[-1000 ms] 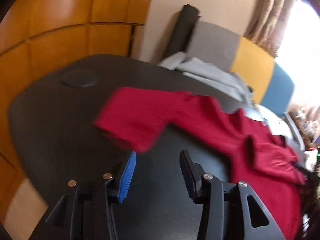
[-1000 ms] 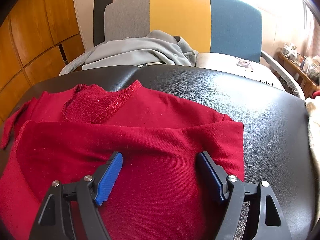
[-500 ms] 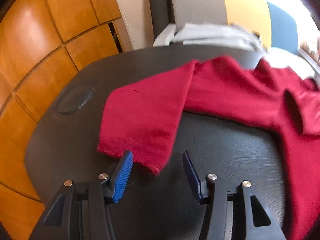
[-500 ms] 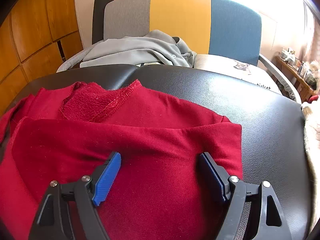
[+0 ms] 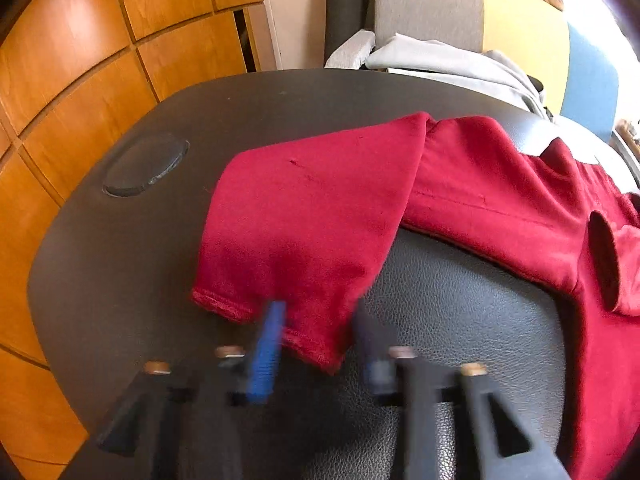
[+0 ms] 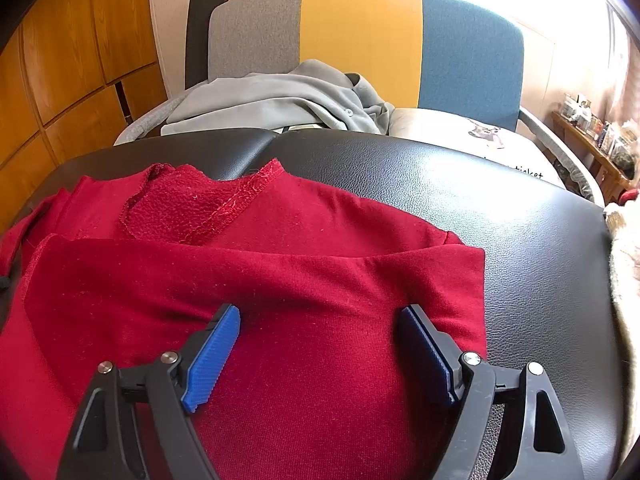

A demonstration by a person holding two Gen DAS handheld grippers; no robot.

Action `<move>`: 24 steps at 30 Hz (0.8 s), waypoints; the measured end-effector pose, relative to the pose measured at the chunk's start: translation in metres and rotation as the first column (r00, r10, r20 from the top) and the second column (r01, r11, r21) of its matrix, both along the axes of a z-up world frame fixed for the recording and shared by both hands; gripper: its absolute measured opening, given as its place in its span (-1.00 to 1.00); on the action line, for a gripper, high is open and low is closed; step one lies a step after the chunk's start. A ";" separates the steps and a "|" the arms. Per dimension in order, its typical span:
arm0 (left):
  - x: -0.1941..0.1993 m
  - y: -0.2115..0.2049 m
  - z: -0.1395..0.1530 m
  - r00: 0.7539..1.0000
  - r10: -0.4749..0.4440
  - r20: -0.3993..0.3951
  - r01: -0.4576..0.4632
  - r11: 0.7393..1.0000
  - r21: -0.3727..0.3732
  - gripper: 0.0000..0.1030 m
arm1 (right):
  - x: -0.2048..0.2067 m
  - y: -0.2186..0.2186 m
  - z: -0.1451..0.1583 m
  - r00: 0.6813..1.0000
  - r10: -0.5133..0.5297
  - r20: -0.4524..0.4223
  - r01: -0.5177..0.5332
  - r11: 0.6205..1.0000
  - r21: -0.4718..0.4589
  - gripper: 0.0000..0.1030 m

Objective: Fold clothes

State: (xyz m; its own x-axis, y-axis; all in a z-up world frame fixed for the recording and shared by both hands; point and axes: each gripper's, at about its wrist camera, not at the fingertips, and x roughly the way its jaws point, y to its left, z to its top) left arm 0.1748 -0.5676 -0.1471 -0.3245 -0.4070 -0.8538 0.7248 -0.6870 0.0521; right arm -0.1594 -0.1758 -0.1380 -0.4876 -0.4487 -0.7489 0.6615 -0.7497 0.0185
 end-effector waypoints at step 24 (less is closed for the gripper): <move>-0.116 0.082 0.126 0.754 -0.173 -0.633 0.551 0.691 0.468 -0.81 | -0.002 0.002 0.000 1.000 0.019 0.017 -0.018 1.000 -0.022 0.71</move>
State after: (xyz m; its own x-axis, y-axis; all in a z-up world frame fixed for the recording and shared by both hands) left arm 0.0589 -0.4857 -0.0209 -0.7735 0.3746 -0.5113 0.1866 -0.6363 -0.7485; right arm -0.1615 -0.1734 -0.1383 -0.4665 -0.4741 -0.7467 0.6747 -0.7366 0.0462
